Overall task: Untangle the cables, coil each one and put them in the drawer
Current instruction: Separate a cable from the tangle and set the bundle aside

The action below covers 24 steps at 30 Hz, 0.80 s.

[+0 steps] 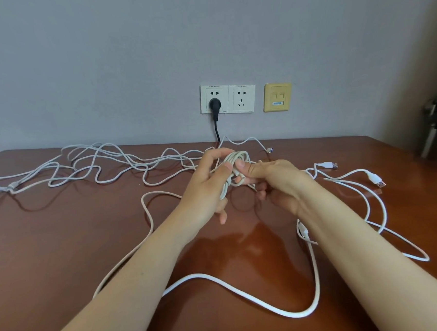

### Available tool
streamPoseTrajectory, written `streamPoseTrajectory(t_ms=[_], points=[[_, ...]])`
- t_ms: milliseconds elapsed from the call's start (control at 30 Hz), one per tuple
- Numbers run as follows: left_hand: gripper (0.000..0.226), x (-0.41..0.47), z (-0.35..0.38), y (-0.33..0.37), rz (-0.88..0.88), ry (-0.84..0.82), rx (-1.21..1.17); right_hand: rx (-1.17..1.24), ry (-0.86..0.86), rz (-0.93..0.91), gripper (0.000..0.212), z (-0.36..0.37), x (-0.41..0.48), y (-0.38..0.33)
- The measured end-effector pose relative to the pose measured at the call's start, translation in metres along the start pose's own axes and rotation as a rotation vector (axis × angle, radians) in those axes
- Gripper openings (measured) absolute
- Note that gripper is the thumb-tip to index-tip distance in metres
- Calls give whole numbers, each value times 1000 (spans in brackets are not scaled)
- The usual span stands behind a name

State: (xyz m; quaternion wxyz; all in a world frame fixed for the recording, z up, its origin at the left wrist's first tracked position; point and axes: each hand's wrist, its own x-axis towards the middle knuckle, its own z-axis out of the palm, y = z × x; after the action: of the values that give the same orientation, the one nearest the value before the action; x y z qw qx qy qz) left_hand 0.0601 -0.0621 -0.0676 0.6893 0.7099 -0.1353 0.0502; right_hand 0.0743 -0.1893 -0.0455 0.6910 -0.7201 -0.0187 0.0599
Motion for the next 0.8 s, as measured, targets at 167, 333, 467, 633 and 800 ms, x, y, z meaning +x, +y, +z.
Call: streamPoseTrajectory(t_ms=[167, 333, 467, 633, 800], points=[[20, -1, 1, 2, -16, 19, -47, 217, 82, -13, 17, 6, 4, 4], [19, -1, 1, 4, -54, 43, -120, 383, -18, -20, 7, 7, 3, 3], [19, -2, -5, 7, -85, 79, -175, 460, -145, -40, 26, 8, 1, 0], [17, -3, -5, 5, -103, 59, -117, 318, -145, -68, 18, 7, 2, 6], [18, -4, -5, 5, -105, 24, -94, 200, -85, -160, 8, 7, 4, 12]])
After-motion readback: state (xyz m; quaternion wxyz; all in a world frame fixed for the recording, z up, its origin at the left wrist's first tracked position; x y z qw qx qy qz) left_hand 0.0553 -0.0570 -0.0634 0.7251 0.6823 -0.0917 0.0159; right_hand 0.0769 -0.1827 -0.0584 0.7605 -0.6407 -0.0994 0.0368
